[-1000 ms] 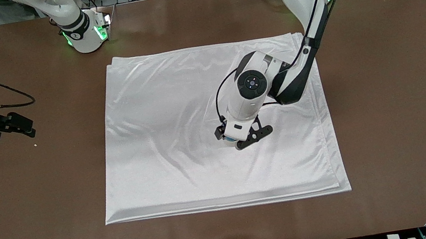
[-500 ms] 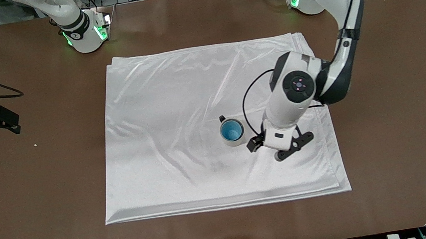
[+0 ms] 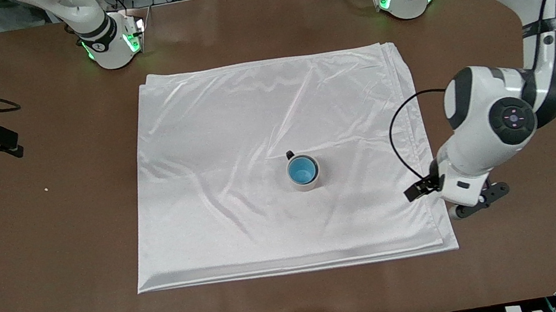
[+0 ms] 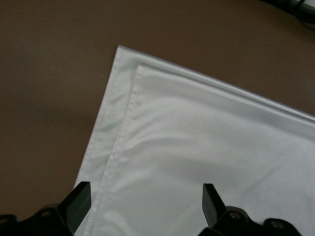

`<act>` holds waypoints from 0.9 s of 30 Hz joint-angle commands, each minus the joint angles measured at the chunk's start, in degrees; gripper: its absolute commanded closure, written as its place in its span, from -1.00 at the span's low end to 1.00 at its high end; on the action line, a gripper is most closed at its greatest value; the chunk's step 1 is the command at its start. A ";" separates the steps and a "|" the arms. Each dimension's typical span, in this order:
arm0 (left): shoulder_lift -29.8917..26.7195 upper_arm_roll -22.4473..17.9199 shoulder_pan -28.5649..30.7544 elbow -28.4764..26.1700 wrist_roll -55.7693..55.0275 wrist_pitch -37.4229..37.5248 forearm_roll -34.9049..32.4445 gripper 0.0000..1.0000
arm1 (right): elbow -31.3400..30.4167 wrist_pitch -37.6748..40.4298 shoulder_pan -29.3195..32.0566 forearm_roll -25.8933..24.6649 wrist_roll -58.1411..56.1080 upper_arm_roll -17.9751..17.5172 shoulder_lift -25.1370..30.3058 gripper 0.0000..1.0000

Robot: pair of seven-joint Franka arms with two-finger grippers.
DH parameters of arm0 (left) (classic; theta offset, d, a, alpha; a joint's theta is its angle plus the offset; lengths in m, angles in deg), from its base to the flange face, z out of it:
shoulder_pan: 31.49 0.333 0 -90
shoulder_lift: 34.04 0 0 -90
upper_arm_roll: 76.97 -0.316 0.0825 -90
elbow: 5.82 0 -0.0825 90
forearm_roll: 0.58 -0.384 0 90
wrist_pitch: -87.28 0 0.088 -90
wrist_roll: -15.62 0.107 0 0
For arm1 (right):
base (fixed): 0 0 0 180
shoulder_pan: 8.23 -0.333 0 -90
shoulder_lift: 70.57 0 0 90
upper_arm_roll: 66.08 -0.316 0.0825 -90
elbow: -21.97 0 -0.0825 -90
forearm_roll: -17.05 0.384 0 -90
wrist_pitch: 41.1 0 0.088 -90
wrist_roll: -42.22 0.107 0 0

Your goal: Place blue cup into white mug on cloth

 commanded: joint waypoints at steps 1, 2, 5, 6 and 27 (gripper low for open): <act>-1.67 0.58 4.18 -1.09 6.88 0.97 -1.41 -1.00 | -1.76 1.32 1.17 1.70 -0.89 -0.65 1.48 -1.00; -1.67 0.58 4.71 -1.09 8.29 0.88 -1.41 -1.00 | -2.02 1.32 1.09 1.70 -0.89 -0.73 1.48 -1.00; -1.67 0.58 6.47 -1.09 11.98 0.97 -1.41 -1.00 | -2.81 1.67 1.00 1.70 -0.89 -0.82 1.91 -1.00; -1.67 0.67 6.91 -1.09 12.86 0.97 -1.41 -1.00 | -3.07 1.67 1.00 1.70 -0.89 -0.91 2.00 -1.00; -17.57 0.67 11.66 -9.17 20.87 10.28 -1.15 -1.00 | -4.04 0.88 0.38 1.26 -0.98 -0.91 2.88 -1.00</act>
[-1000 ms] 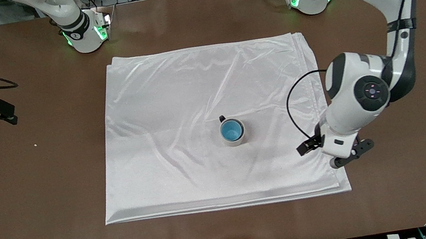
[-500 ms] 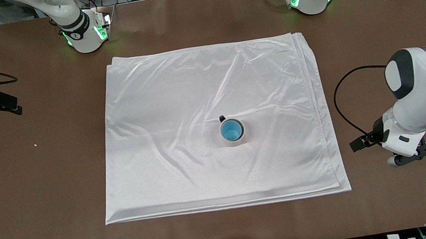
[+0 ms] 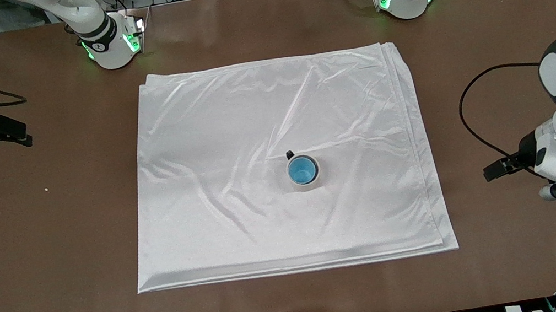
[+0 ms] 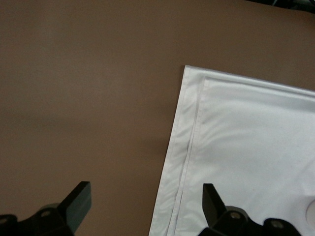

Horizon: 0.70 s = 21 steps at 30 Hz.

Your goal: Place blue cup into white mug on cloth

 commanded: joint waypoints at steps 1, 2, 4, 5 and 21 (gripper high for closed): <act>-10.87 0.45 1.12 -8.37 2.81 3.01 -1.14 -1.00 | -1.74 -0.63 0.11 0.25 -0.79 -0.10 1.89 -1.00; -12.19 0.45 1.38 -9.25 2.90 3.45 -1.14 -1.00 | -1.74 -0.63 0.11 0.16 -0.79 -0.10 1.89 -1.00; -14.56 0.45 1.65 -10.30 3.25 4.50 -1.05 -1.00 | -1.74 -0.63 0.11 0.16 -0.79 -0.10 1.89 -1.00; -15.71 0.45 1.65 -10.83 3.86 5.46 -1.05 -1.00 | -1.74 -0.63 0.11 0.16 -0.79 -0.10 1.89 -1.00; -29.51 -1.14 2.70 -13.39 18.02 17.25 -3.16 -1.00 | -2.70 -0.89 -0.59 -0.01 -0.79 -0.18 2.77 -1.00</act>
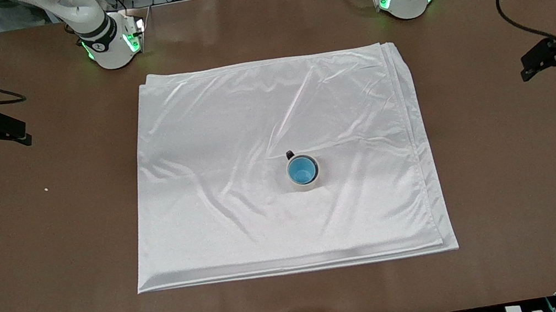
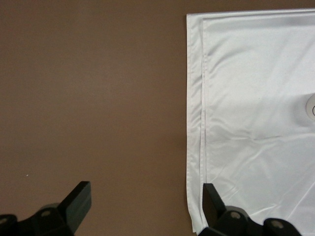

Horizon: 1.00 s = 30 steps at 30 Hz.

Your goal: Place blue cup into white mug on cloth

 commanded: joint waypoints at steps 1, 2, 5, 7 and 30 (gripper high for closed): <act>-4.11 0.14 0.00 -2.90 1.79 0.45 -2.08 -1.00 | -2.64 -0.92 -0.43 -0.01 -0.70 -0.09 2.36 -1.00; -4.29 0.14 0.00 -2.90 1.79 0.45 -2.08 -1.00 | -2.64 -0.92 -0.43 -0.10 -0.70 -0.09 2.36 -1.00; -4.81 0.14 0.00 -2.99 1.79 0.80 -2.17 -1.00 | -2.64 -0.92 -0.43 -0.19 -0.70 -0.09 2.36 -1.00; -5.51 0.14 0.09 -3.51 1.88 1.24 -2.17 -1.00 | -2.64 -0.92 -0.43 -0.19 -0.70 -0.09 2.36 -1.00; -6.57 1.72 -0.52 -3.34 -2.95 4.50 -1.03 -1.00 | -2.73 -0.92 -0.34 -0.28 -0.70 0.00 2.36 -1.00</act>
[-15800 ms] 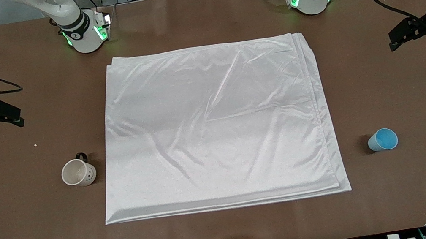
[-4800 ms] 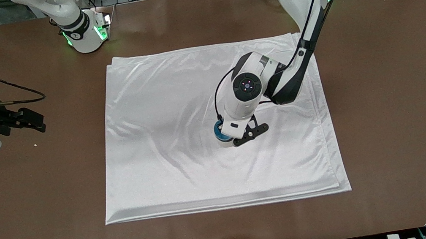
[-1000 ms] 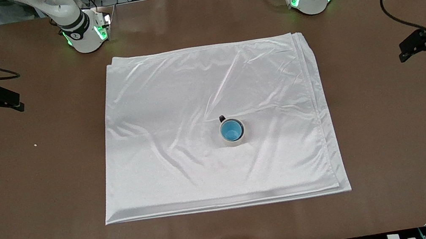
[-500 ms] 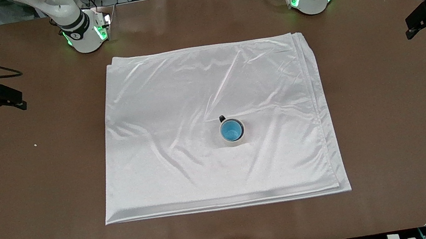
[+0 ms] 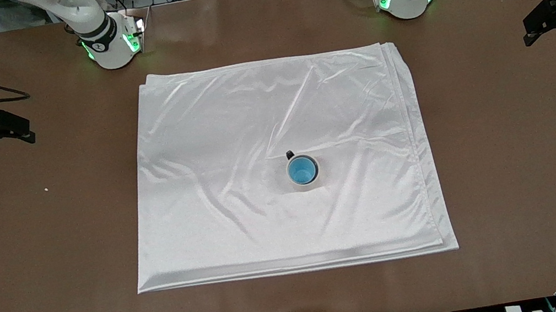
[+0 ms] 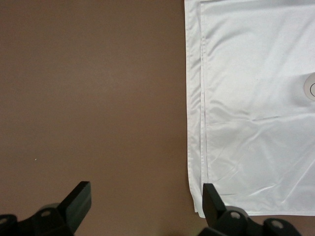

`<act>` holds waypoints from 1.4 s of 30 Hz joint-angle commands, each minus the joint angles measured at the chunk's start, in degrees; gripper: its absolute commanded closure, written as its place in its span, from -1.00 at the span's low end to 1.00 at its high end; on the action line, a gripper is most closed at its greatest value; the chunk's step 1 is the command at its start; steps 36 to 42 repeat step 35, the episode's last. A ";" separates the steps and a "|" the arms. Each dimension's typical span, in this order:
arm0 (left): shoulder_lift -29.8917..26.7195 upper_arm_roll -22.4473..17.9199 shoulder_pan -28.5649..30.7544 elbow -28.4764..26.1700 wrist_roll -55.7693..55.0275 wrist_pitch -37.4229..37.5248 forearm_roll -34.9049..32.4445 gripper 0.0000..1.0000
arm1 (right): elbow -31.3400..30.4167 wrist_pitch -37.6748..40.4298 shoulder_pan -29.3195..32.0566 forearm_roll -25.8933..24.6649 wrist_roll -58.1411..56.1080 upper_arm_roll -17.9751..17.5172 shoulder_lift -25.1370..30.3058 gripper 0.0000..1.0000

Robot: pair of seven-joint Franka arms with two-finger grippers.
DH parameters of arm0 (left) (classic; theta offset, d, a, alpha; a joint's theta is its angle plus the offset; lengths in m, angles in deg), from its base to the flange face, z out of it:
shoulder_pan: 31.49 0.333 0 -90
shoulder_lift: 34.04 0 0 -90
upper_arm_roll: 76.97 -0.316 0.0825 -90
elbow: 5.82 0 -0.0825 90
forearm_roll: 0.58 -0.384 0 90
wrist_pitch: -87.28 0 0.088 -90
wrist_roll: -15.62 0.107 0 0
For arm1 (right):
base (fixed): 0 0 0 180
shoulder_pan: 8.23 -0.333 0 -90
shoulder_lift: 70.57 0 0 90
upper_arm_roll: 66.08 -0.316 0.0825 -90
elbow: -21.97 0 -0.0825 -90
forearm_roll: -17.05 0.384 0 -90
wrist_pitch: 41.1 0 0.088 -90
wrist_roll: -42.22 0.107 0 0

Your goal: Place blue cup into white mug on cloth

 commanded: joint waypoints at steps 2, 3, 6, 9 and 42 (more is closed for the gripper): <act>-1.37 1.09 -0.17 -0.94 -3.07 0.59 -0.38 -1.00 | -1.64 -0.79 0.03 -0.35 -0.61 0.05 1.75 -1.00; -1.37 1.09 -0.17 -0.94 -2.98 0.59 -0.38 -1.00 | -1.64 -0.79 0.03 -0.43 -0.61 0.05 1.75 -1.00; -1.37 1.09 -0.17 -0.94 -2.72 0.59 -0.38 -1.00 | -1.64 -0.88 0.03 -1.22 -0.61 0.05 1.75 -1.00; -1.37 1.18 -0.17 -1.03 -2.63 0.59 -0.47 -1.00 | -1.64 -1.40 0.03 -1.40 -0.61 0.05 1.75 -1.00; -1.37 1.18 -0.35 -0.94 -3.16 0.77 -0.38 -1.00 | -1.55 -3.69 -0.06 -2.46 -0.61 0.05 1.75 -1.00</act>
